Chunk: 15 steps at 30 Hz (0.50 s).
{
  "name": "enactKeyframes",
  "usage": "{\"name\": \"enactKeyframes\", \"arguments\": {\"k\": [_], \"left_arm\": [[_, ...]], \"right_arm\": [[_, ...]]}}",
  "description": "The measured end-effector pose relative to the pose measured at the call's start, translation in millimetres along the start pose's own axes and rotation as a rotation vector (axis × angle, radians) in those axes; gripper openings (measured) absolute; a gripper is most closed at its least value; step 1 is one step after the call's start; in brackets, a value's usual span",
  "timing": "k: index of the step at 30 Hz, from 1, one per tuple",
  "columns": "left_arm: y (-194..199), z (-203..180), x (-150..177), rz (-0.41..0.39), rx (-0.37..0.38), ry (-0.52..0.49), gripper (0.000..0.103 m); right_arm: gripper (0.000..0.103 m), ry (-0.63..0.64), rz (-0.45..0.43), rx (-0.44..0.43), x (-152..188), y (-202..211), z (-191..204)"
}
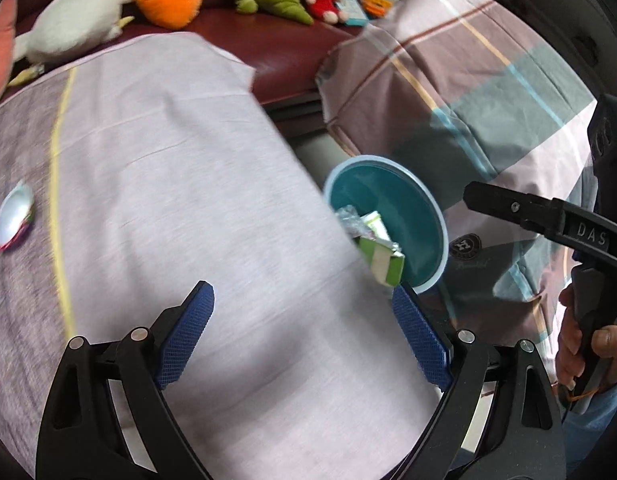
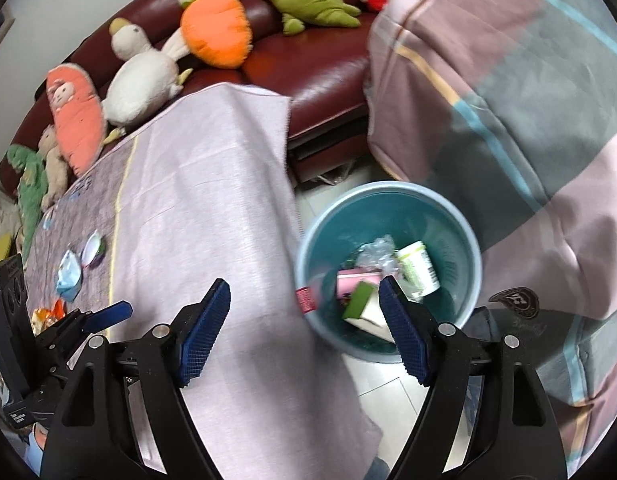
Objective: Collect trash
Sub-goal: 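Move both open tools back from the bin to the table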
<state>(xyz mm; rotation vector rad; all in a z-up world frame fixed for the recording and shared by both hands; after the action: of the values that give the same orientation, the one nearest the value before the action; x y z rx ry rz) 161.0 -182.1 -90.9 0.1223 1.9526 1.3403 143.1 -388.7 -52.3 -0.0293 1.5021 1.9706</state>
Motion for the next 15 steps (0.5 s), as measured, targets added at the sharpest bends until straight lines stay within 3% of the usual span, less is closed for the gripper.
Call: {"name": "enactKeyframes", "arguments": {"k": [7,15], "left_arm": [[38.1,45.8,40.3,-0.034,-0.039,0.065,0.091],[80.3,101.6,93.3,-0.065,-0.122,0.134,0.091]], "right_arm": [[0.074,0.086,0.009,-0.017,25.1,5.9,52.5],[0.074,0.220,0.086,-0.033,75.9,-6.5,115.2]]}}
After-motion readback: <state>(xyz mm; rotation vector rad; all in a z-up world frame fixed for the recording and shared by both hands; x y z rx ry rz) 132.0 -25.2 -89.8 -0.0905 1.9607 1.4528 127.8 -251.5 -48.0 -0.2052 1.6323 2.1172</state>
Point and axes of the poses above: each gripper's, at about its wrist camera, not at the fingertips, and y roughly against the way its jaws point, z to its left, x to its underside, the point moved 7 cm from there along -y, roughly the way its jaws point, and after that the axes turned 13 degrees about -y, right-handed, at the moved point
